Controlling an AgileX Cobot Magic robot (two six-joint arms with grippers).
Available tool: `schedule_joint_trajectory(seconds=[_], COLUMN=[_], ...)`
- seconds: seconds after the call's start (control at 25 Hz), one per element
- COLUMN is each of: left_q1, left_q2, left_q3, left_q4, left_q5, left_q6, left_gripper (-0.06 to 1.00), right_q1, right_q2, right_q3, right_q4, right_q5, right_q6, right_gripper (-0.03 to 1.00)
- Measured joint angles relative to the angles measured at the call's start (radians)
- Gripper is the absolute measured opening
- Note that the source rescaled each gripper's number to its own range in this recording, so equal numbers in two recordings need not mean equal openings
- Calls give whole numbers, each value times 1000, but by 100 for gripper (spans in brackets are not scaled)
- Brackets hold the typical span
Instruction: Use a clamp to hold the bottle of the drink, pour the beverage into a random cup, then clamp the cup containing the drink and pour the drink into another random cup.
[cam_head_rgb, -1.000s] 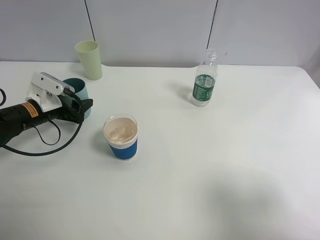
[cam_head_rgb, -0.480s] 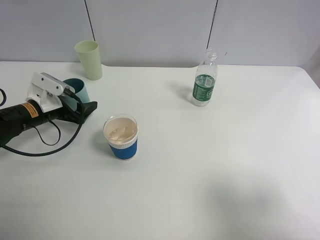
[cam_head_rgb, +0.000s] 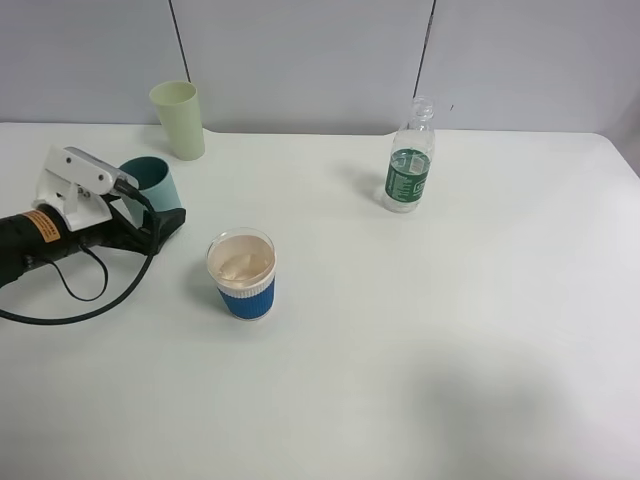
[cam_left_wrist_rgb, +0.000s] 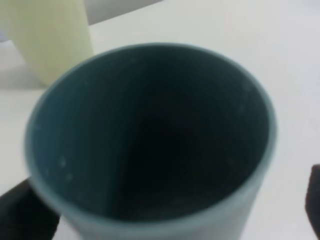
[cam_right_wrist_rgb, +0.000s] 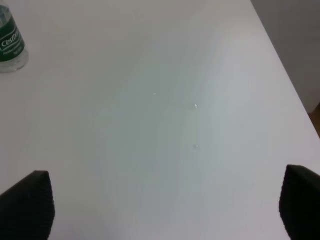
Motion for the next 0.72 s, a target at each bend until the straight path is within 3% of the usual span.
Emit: schedule_joint_trajectory(seconds=[0.4, 0.72], left_q1=[0, -1], left_q2=[-196, -379], left_q3=[147, 268], left_q4=[-38, -140], left_q5=[33, 87], left_q6=[0, 0], left_gripper=[99, 99], right_q1=[0, 0], right_q2=[0, 0], right_q3=[0, 0], right_q4=[0, 0], right_q5=[0, 0], right_q6=[0, 0], right_gripper=[82, 82])
